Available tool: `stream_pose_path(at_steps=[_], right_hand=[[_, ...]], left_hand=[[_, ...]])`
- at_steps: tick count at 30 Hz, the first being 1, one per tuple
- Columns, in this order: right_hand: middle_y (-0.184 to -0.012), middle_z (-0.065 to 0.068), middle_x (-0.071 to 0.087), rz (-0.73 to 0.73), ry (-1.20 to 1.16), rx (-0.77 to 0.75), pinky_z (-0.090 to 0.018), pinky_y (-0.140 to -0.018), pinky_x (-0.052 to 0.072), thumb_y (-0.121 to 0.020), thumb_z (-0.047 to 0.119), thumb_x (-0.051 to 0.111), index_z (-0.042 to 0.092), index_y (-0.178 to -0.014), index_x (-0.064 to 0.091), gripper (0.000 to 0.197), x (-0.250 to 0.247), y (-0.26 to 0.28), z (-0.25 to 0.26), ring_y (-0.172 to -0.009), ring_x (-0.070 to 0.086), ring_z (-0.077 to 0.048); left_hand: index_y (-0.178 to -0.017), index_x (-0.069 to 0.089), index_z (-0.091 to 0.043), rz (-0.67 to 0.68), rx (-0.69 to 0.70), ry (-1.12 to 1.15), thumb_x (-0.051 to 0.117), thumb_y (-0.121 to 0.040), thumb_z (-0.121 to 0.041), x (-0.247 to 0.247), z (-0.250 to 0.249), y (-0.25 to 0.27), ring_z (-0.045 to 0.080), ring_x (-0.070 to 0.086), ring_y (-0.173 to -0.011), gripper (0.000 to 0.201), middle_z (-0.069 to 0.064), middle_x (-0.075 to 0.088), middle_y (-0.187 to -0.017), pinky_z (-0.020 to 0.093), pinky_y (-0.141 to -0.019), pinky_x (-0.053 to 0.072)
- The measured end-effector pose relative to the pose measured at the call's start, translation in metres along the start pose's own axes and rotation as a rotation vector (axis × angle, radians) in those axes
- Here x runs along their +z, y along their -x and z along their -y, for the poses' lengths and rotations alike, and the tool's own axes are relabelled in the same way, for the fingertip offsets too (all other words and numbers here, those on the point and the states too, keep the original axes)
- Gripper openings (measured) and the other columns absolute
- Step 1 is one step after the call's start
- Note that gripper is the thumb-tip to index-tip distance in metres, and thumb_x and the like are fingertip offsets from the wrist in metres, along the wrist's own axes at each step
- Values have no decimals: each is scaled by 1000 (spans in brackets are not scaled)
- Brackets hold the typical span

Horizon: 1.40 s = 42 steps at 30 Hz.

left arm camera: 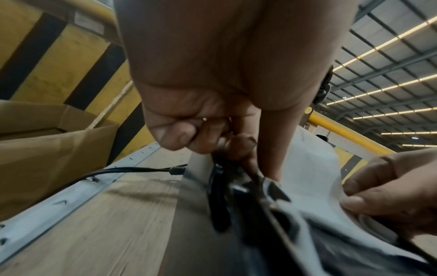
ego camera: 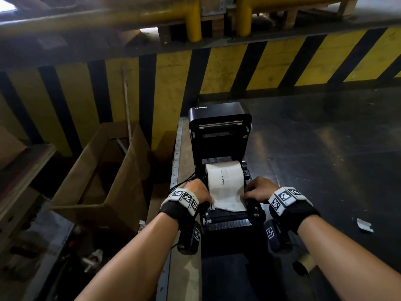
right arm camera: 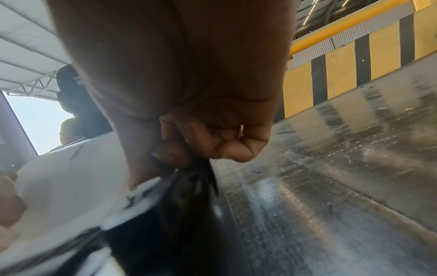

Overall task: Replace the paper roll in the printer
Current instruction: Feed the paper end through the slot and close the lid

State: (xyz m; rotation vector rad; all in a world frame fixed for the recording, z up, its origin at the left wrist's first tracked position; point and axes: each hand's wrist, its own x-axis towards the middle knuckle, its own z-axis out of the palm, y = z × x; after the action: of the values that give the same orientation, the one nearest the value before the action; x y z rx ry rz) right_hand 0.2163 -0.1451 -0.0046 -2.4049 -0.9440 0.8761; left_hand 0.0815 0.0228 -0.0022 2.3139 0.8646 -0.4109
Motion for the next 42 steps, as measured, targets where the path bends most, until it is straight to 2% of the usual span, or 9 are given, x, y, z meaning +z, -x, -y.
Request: stream_pose_path(at_steps=[6, 8, 11, 14, 19, 24, 31, 38, 42], right_hand=[[-83, -2, 66, 39, 18, 42, -22, -64, 44, -71, 28, 73, 9, -88, 74, 25, -1, -5, 3, -81, 60, -17], [-82, -3, 67, 40, 16, 53, -23, -67, 45, -70, 28, 74, 10, -86, 74, 25, -2, -5, 4, -81, 61, -18], [-82, -5, 68, 23, 24, 52, -23, -61, 45, -68, 29, 74, 10, -83, 75, 25, 0, -2, 5, -80, 62, -19], [-87, -8, 72, -24, 41, 52, -20, -56, 45, -67, 31, 74, 11, -82, 75, 25, 3, 0, 3, -80, 64, -20], [-82, -8, 72, -85, 32, 39, -29, -69, 52, -66, 31, 73, 12, -76, 72, 21, 7, 4, 1, -78, 66, -23], [-75, 0, 66, -307, 51, -95, -33, -69, 54, -76, 36, 66, 17, -79, 65, 20, 13, 25, -5, -73, 63, -18], [-89, 7, 51, -180, 201, -303, -18, -63, 35, -80, 38, 63, 22, -98, 67, 24, 36, 52, -23, -80, 52, -11], [-90, 0, 59, -246, 176, -399, -11, -62, 33, -84, 30, 61, 17, -97, 70, 21, 43, 60, -29, -76, 51, -10], [-87, 2, 59, -251, 158, -433, -21, -68, 43, -84, 26, 61, 15, -95, 71, 18, 43, 66, -30, -77, 53, -10]], left_hand=[[-85, 62, -22, -372, 151, -23, 70, -79, -29, 14, 4, 30, 17, 57, -81, 12, -3, 57, -86, 29, -71, 49], [-97, 67, -20, -318, 315, -121, 66, -82, -32, 24, 2, 36, 17, 54, -88, 18, -2, 55, -93, 27, -78, 45], [-110, 67, -19, -254, 354, -201, 63, -85, -32, 35, 2, 34, 23, 57, -101, 28, 4, 58, -108, 33, -86, 48], [-106, 68, -17, -241, 374, -228, 61, -87, -33, 37, 5, 29, 23, 57, -100, 26, 5, 58, -107, 31, -80, 46], [-103, 69, -15, -191, 457, -264, 57, -90, -28, 33, 8, 28, 24, 58, -96, 21, 5, 57, -102, 29, -77, 45], [-101, 70, -13, -156, 547, -321, 55, -91, -27, 36, 5, 26, 26, 57, -97, 23, 10, 58, -100, 33, -81, 45], [-98, 71, -12, -159, 551, -354, 55, -90, -28, 40, 0, 31, 26, 56, -100, 24, 9, 59, -101, 36, -84, 45], [-101, 69, -13, -193, 548, -232, 57, -89, -31, 46, 9, 45, 24, 56, -98, 24, 6, 59, -104, 33, -84, 46], [-107, 64, -18, -261, 530, -179, 65, -82, -35, 54, 18, 55, 20, 55, -98, 30, 2, 57, -109, 32, -86, 46]])
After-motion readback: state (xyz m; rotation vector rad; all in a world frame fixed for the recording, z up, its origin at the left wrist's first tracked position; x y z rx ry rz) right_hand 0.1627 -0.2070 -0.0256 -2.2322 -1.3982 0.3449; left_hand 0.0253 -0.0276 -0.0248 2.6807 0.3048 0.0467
